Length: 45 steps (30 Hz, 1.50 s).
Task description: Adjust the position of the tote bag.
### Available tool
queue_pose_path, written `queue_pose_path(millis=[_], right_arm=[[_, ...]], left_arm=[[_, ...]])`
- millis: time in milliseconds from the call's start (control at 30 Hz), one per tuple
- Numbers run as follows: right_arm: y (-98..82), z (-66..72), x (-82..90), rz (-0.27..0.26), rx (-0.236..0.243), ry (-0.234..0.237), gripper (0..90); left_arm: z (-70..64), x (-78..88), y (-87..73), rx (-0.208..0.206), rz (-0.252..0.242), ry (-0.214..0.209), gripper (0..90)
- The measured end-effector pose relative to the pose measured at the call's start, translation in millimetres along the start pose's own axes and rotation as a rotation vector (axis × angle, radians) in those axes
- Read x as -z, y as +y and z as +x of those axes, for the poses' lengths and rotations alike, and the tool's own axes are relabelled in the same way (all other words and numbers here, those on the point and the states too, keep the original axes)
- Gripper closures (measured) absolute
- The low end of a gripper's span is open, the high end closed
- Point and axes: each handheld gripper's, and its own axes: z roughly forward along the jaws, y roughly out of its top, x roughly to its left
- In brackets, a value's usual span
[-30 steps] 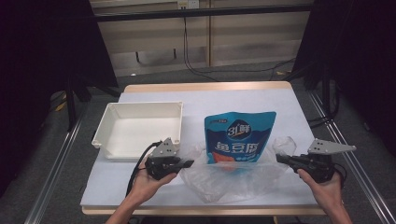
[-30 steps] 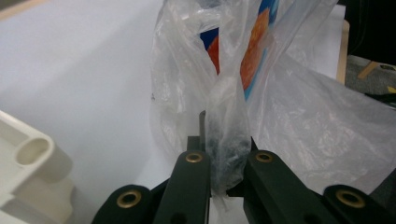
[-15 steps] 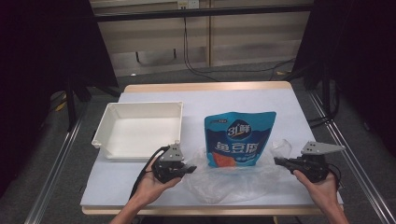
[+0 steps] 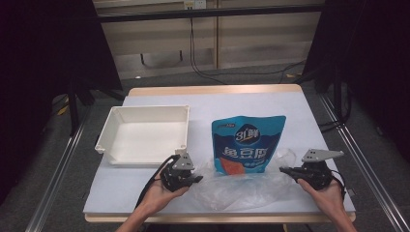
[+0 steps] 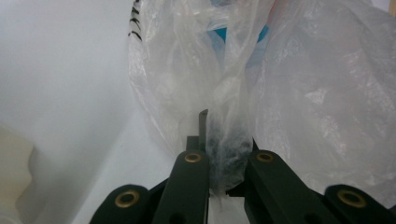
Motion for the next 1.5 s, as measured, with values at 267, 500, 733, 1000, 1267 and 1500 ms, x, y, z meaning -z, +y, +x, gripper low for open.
queue_pose_path(millis=[267, 500, 733, 1000, 1267, 1500], right_arm=[[-9.7, -0.8, -11.3, 0.059, 0.0, -0.001, 90.0], [-10.9, 0.8, -17.9, 0.081, 0.009, -0.009, 87.6], [-11.1, 2.8, -17.3, 0.09, 0.028, -0.029, 85.8], [-12.4, 4.5, -14.1, 0.094, 0.035, -0.063, 82.5], [-12.4, 5.4, -9.3, 0.079, 0.035, -0.072, 73.2], [-9.4, 5.6, 2.4, 0.001, 0.011, -0.082, 58.5]], left_arm=[[2.1, -8.2, -4.9, 0.017, 0.032, -0.027, 86.8], [6.1, -9.9, -9.3, 0.007, 0.05, -0.017, 86.2], [6.4, -7.2, -14.3, 0.032, 0.033, 0.006, 85.3], [3.9, -1.5, -16.6, -0.006, 0.051, 0.012, 80.3], [8.7, 14.1, -28.3, 0.042, -0.012, -0.012, 67.0], [10.8, 41.7, -33.2, 0.117, -0.111, 0.028, 52.7]])
